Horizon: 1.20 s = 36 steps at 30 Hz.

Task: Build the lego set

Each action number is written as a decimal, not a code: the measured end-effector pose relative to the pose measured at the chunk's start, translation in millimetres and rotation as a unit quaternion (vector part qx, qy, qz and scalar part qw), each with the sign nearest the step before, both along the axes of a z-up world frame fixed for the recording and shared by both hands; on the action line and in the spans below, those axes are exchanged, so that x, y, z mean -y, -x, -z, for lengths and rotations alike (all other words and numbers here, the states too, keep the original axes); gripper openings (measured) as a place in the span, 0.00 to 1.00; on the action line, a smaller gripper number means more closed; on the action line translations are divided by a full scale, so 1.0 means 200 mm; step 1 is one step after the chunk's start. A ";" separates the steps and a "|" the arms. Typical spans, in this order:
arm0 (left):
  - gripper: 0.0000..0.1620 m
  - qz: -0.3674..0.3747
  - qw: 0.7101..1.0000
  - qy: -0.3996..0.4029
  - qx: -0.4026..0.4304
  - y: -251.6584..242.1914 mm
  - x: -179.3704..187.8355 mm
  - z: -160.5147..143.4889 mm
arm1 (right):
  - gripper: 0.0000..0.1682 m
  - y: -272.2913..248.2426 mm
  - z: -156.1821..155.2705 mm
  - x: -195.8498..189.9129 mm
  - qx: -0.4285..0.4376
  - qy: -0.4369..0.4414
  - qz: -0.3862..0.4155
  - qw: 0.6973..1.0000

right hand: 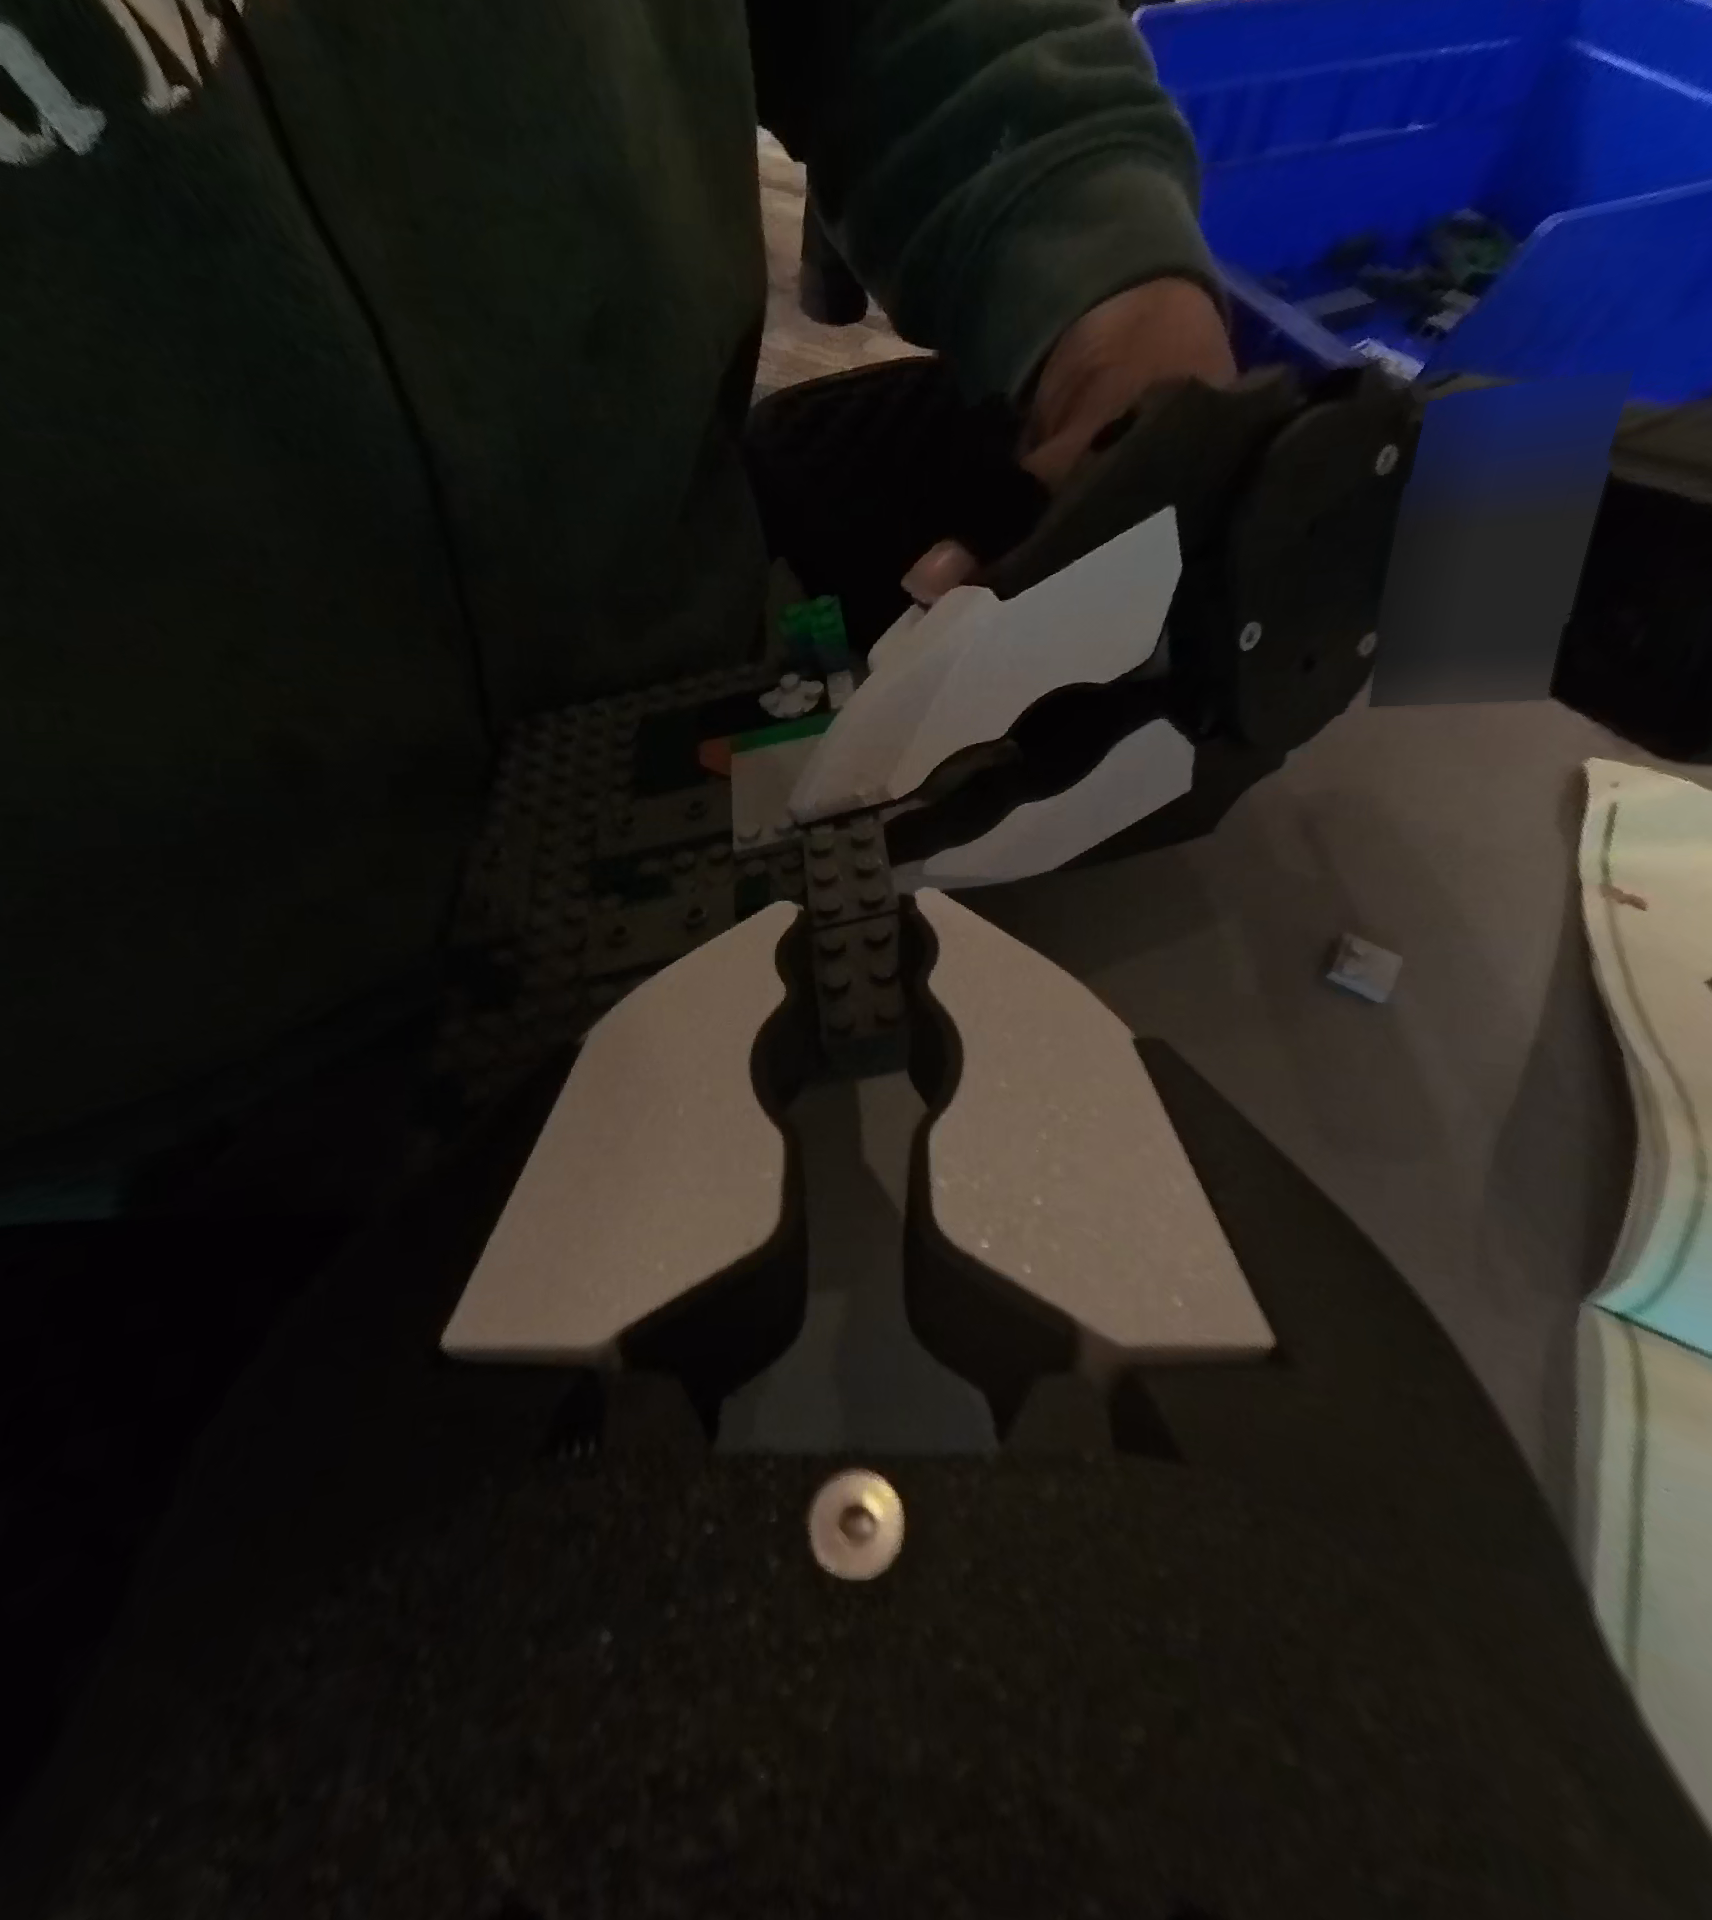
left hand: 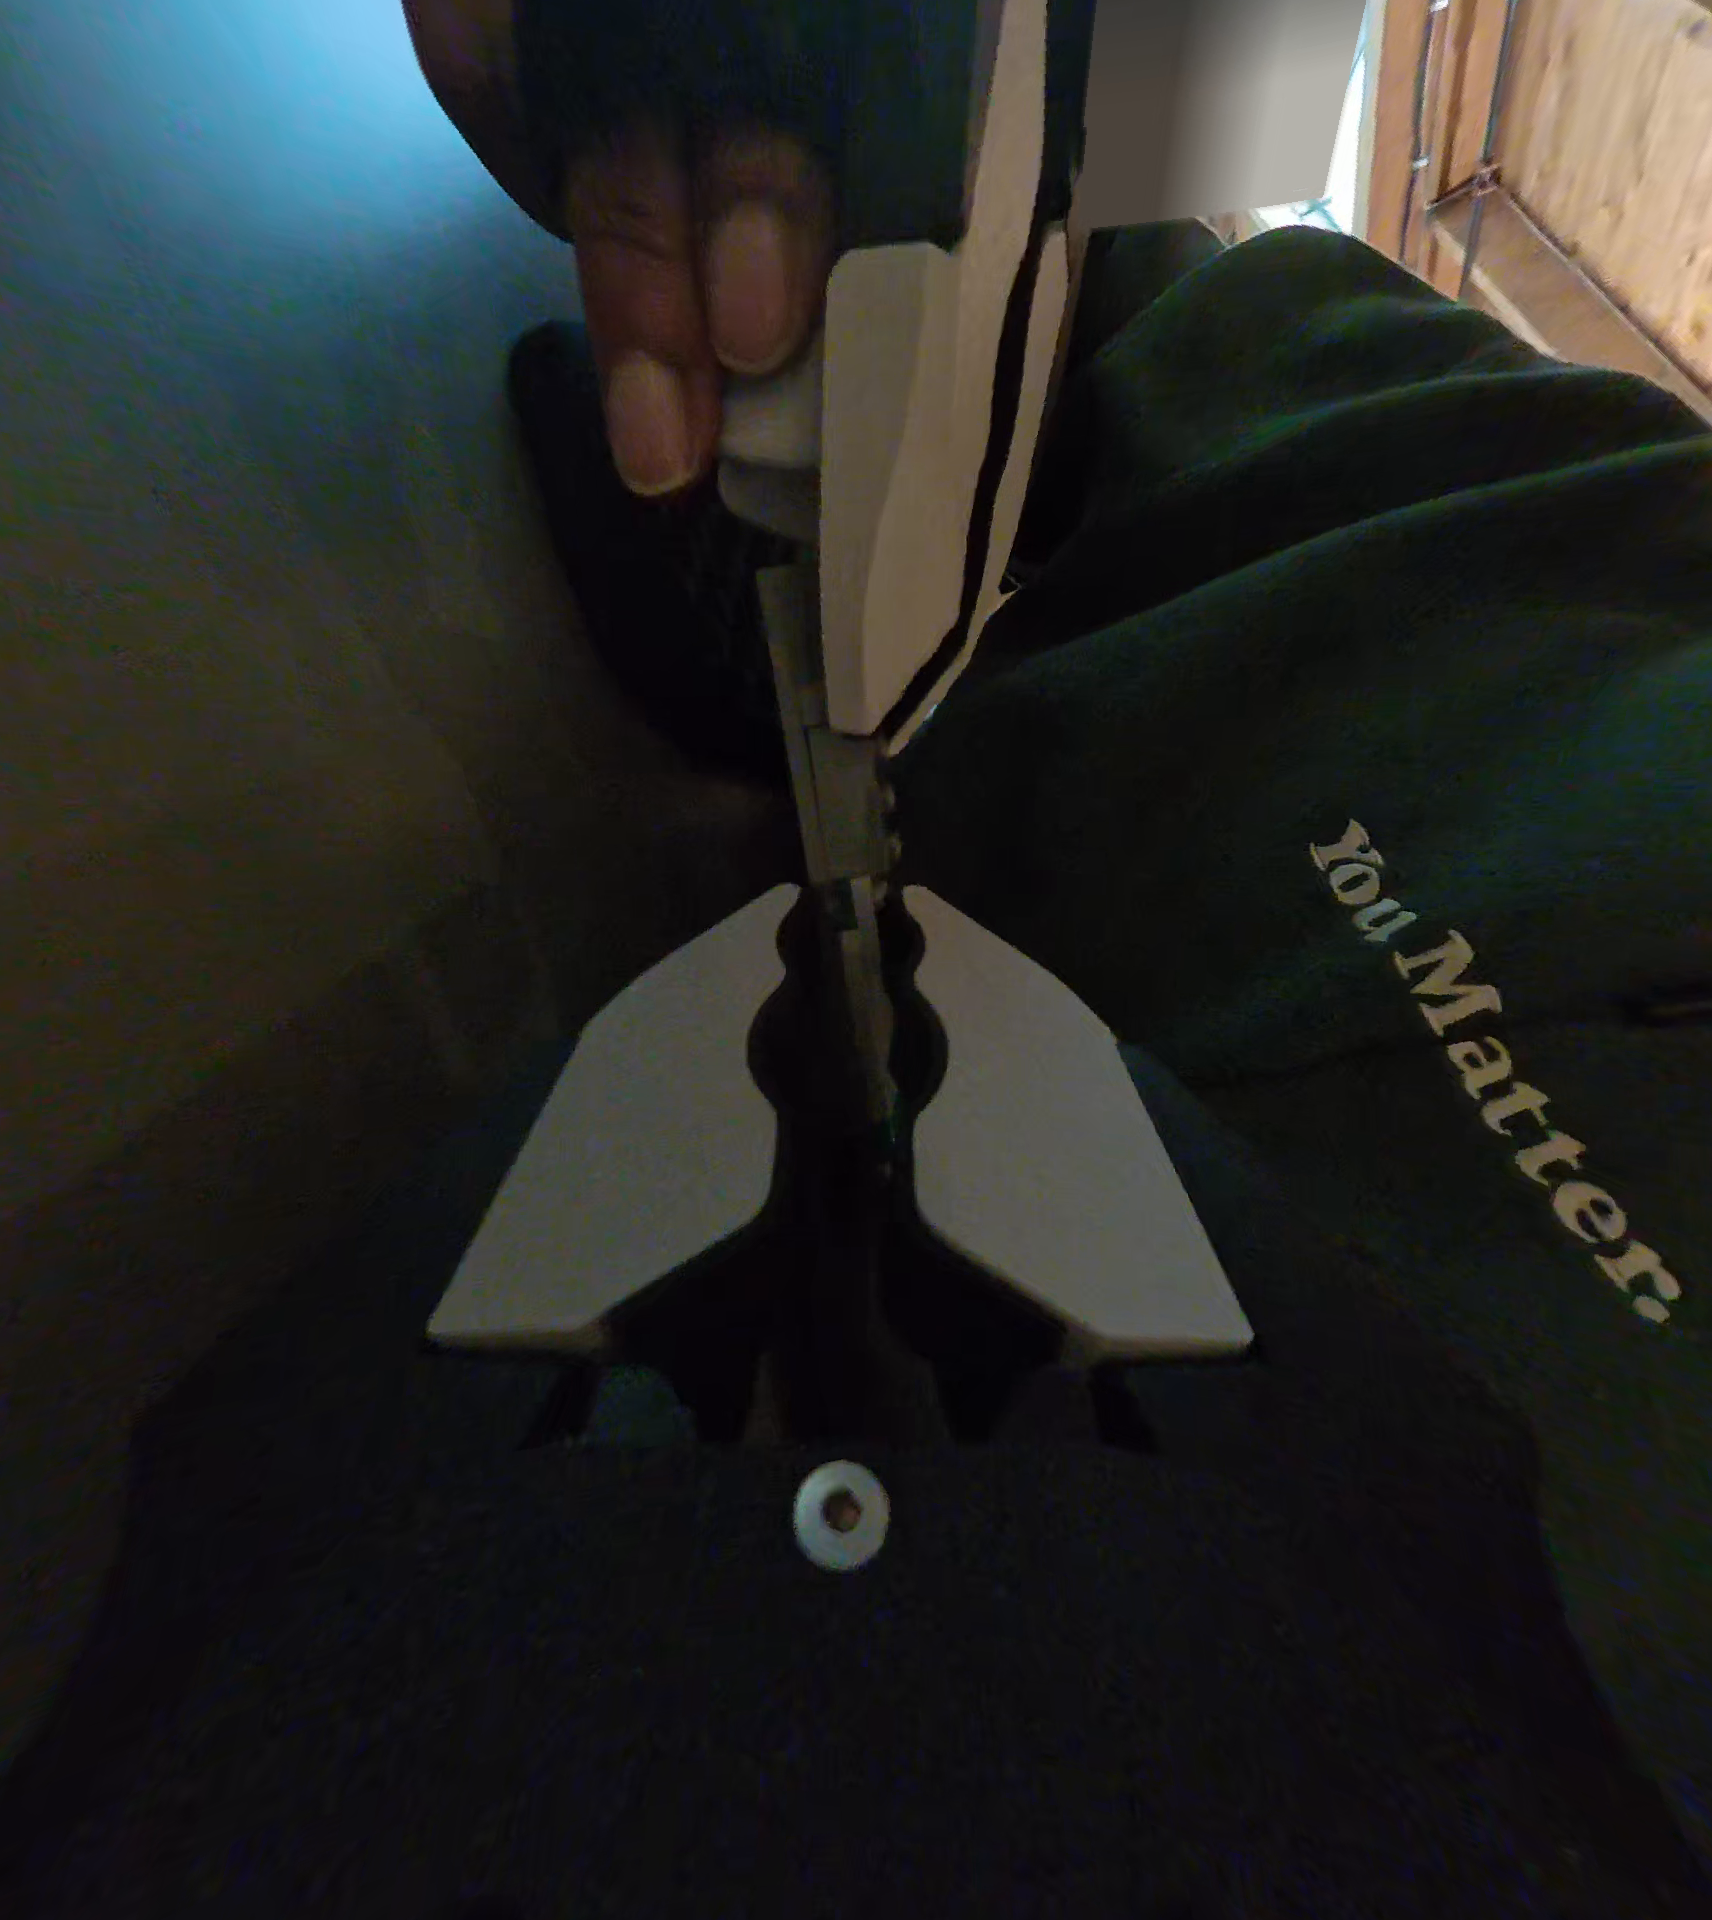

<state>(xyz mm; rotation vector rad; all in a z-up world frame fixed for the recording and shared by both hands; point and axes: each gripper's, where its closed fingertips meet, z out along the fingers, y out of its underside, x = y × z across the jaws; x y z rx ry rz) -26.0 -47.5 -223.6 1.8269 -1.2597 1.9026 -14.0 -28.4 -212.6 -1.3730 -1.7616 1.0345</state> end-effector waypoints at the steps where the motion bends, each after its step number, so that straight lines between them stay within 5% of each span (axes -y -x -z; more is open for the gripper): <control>1: 0.08 -0.001 1.000 0.002 -0.001 0.00 0.00 0.00 | 0.09 0.00 0.00 0.00 -0.001 0.003 -0.001 1.000; 36: 0.08 -0.027 0.999 0.036 0.004 -0.01 0.00 -0.05 | 0.09 0.00 -0.03 0.00 -0.007 -0.002 0.019 1.000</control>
